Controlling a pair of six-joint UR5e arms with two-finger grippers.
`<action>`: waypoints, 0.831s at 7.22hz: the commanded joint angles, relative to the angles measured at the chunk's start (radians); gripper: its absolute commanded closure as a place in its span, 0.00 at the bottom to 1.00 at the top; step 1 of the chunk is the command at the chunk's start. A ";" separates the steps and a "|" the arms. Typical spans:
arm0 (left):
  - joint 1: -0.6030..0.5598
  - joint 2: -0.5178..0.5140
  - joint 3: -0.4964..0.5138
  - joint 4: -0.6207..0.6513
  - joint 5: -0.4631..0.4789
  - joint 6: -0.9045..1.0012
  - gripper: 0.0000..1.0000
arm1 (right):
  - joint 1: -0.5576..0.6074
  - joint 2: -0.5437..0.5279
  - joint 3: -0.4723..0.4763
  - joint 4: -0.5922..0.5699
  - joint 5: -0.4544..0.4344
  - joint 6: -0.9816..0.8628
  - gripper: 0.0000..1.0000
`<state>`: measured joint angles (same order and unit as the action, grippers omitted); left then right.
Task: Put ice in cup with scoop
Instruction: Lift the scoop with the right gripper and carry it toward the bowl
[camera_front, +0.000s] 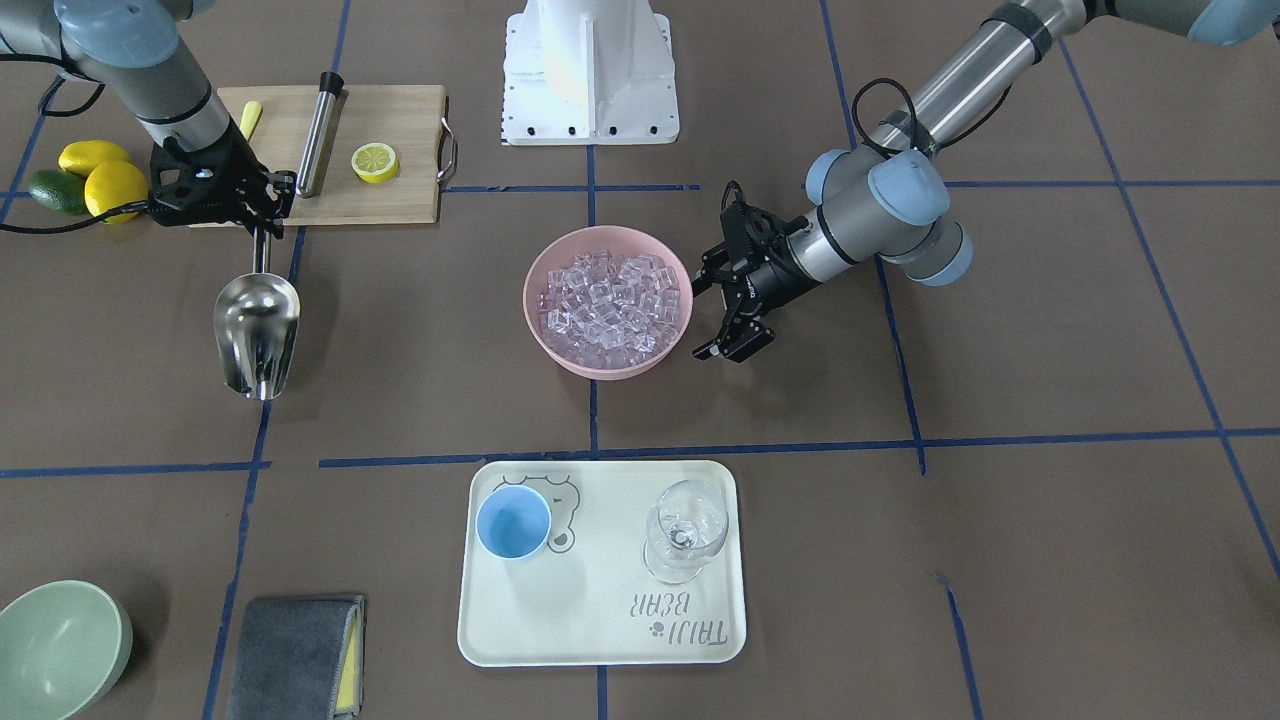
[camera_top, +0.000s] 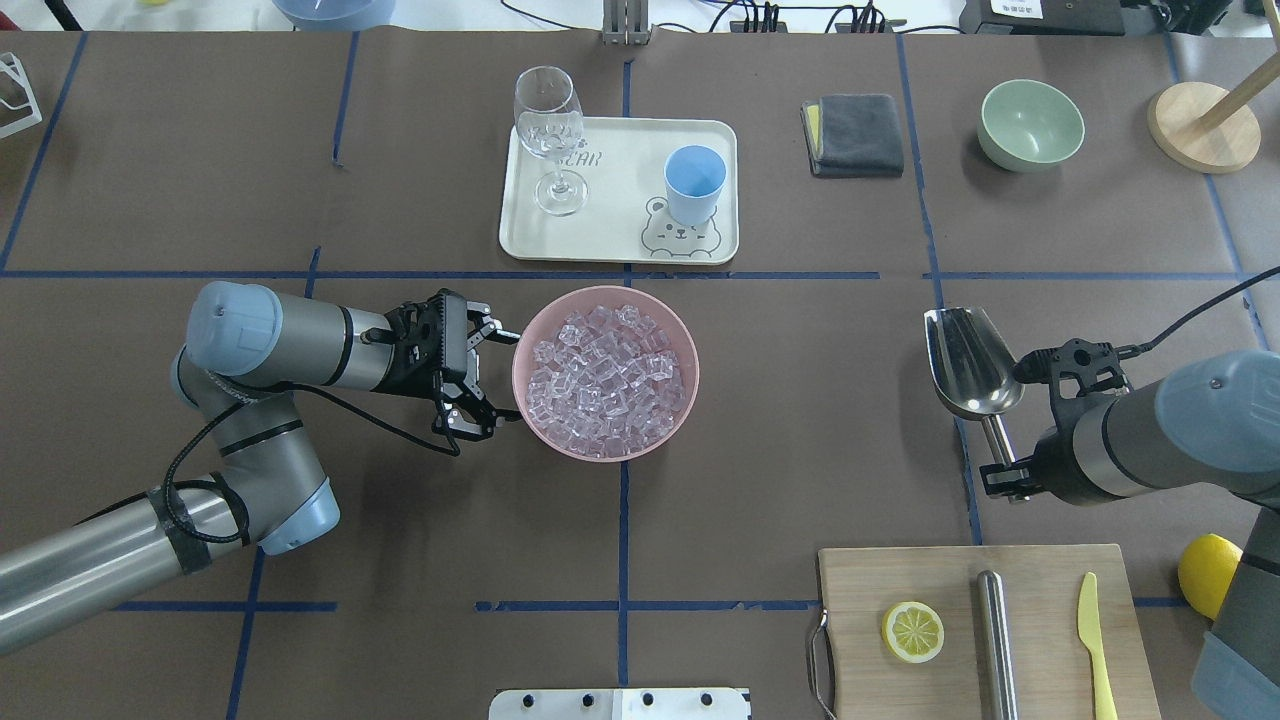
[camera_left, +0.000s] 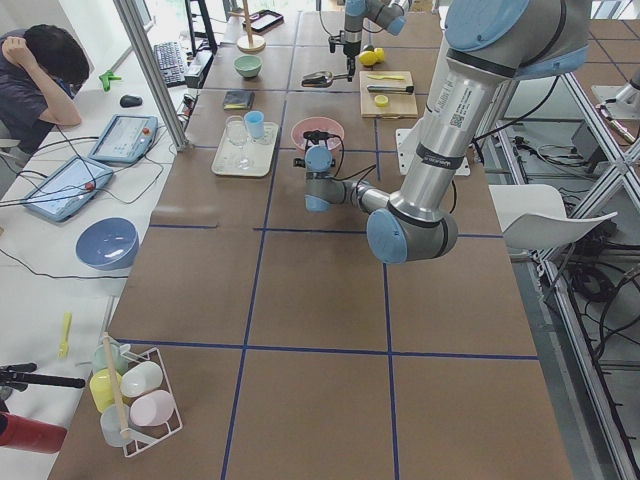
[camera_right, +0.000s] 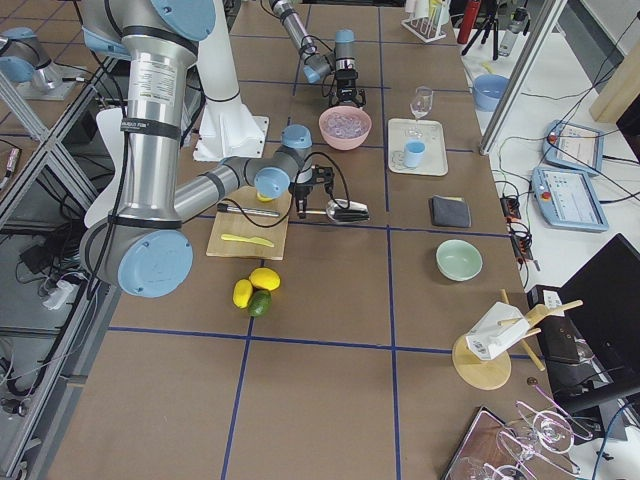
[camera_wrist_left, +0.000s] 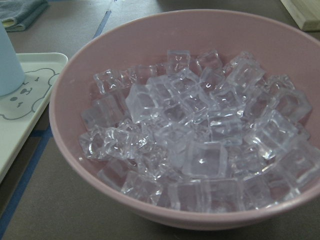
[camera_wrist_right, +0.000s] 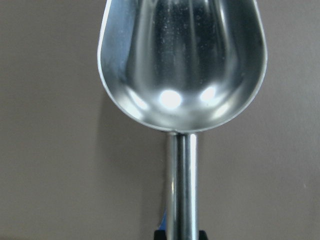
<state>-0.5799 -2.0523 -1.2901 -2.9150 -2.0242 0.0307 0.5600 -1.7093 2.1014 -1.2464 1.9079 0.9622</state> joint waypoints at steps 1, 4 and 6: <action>0.000 0.001 -0.002 -0.001 0.001 0.000 0.00 | 0.055 0.064 0.023 -0.008 -0.012 -0.463 1.00; 0.000 0.001 -0.002 -0.003 0.001 -0.003 0.00 | 0.113 0.143 0.042 -0.206 0.117 -0.574 1.00; 0.000 0.001 -0.002 -0.003 -0.001 -0.005 0.00 | 0.109 0.253 0.066 -0.373 0.112 -0.574 1.00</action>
<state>-0.5799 -2.0510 -1.2916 -2.9176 -2.0244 0.0274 0.6725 -1.5346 2.1573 -1.5157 2.0204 0.3940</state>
